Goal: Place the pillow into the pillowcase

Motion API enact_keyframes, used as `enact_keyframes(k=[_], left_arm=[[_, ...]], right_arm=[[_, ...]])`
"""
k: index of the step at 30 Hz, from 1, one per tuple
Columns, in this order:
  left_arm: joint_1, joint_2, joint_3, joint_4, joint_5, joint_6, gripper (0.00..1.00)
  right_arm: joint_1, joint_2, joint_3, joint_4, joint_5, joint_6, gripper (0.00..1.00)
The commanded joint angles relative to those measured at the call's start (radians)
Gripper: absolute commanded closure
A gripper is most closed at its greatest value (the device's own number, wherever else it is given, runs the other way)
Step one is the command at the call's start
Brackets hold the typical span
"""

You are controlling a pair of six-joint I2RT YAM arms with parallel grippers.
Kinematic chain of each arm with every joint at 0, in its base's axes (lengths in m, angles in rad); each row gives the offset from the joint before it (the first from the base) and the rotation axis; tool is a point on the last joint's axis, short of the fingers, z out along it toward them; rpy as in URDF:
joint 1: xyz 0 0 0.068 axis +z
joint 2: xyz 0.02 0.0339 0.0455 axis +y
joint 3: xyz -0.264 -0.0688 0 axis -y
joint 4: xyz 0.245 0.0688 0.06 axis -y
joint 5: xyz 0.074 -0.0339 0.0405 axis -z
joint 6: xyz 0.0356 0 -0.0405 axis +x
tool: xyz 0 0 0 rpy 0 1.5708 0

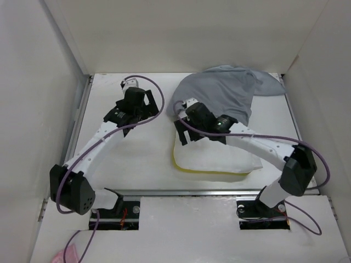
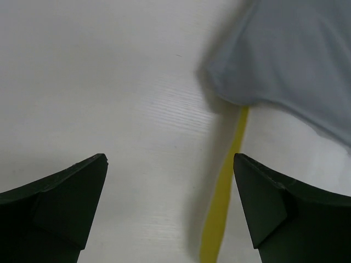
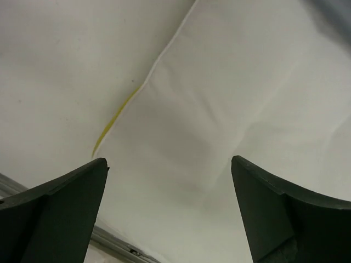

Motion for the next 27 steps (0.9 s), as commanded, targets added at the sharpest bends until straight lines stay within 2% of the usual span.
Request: enact_keyframes(k=[1,3,4,9,11,12,13,15,16,20,22,27], left_arm=[[0.054,0.055,0.0,0.015,-0.056,-0.003,0.0],[0.086,0.092,0.0,0.032,-0.03,0.007,0.0],[0.086,0.092,-0.009,0.071,-0.013,0.02,0.0],[0.097,0.127,-0.035,0.131,0.044,0.063,0.0],[0.097,0.139,-0.044,0.156,0.072,0.097,0.0],[0.097,0.139,-0.055,0.174,0.12,0.123,0.0],[0.097,0.149,-0.076,0.211,0.148,0.175,0.0],[0.097,0.168,-0.076,0.211,0.217,0.214,0.0],[0.088,0.184,-0.076,0.223,0.246,0.226,0.0],[0.005,0.228,-0.107,0.334,0.322,0.339,0.0],[-0.015,0.251,-0.107,0.383,0.36,0.401,0.0],[-0.09,0.339,-0.023,0.363,0.382,0.482,0.0]], right_arm=[[0.006,0.098,0.037,-0.035,0.059,0.114,0.01],[0.006,0.193,0.076,-0.026,0.117,0.172,0.01],[0.006,0.228,0.115,-0.026,0.197,0.194,0.01],[0.006,0.487,0.223,-0.083,0.277,0.241,0.02],[0.006,0.515,0.203,-0.083,0.289,0.241,0.3],[0.006,0.5,0.188,-0.083,0.305,0.255,0.61],[-0.004,0.48,0.16,-0.083,0.329,0.264,1.0],[-0.015,0.414,0.125,-0.083,0.34,0.274,1.0],[-0.015,0.329,0.108,-0.064,0.34,0.217,1.0],[-0.069,0.106,0.021,-0.012,0.215,0.113,1.0],[-0.101,0.045,0.01,-0.001,0.129,0.079,1.0],[-0.101,-0.051,0.039,-0.06,0.096,0.043,1.0]])
